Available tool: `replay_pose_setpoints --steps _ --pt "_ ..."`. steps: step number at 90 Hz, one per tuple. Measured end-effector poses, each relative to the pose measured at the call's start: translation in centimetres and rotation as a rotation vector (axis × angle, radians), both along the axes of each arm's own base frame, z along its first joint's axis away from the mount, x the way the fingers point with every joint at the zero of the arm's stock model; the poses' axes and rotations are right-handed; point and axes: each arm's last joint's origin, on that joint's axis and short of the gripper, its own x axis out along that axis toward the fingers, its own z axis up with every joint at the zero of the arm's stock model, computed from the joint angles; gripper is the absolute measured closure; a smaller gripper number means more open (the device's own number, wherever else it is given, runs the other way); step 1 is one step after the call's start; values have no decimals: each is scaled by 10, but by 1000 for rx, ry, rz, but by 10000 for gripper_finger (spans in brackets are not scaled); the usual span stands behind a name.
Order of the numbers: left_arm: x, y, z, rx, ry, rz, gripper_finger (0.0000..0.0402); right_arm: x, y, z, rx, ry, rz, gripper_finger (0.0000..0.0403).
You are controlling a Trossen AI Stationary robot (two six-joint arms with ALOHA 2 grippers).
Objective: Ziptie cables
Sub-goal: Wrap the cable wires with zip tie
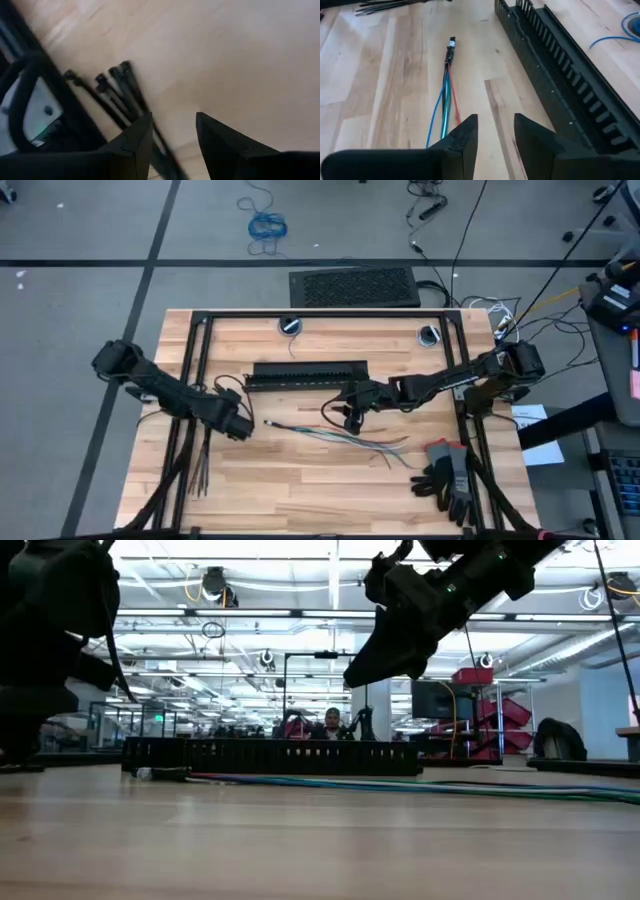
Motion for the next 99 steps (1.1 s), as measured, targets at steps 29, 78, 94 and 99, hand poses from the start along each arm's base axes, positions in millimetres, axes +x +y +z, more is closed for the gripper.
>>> replay_pose_setpoints --steps 29,78,94,99 --pt "3 2 -7 68 17 55 254 -3 4 -3 41 32 -16 284" --pt "0 -11 -19 44 4 0 254 3 10 11 43 9 -1 284" --pt "15 -17 -14 21 -89 -63 254 8 7 29 -6 70 -44 284" --pt "21 -20 -10 3 -124 -73 254 9 7 36 -26 75 -60 284"
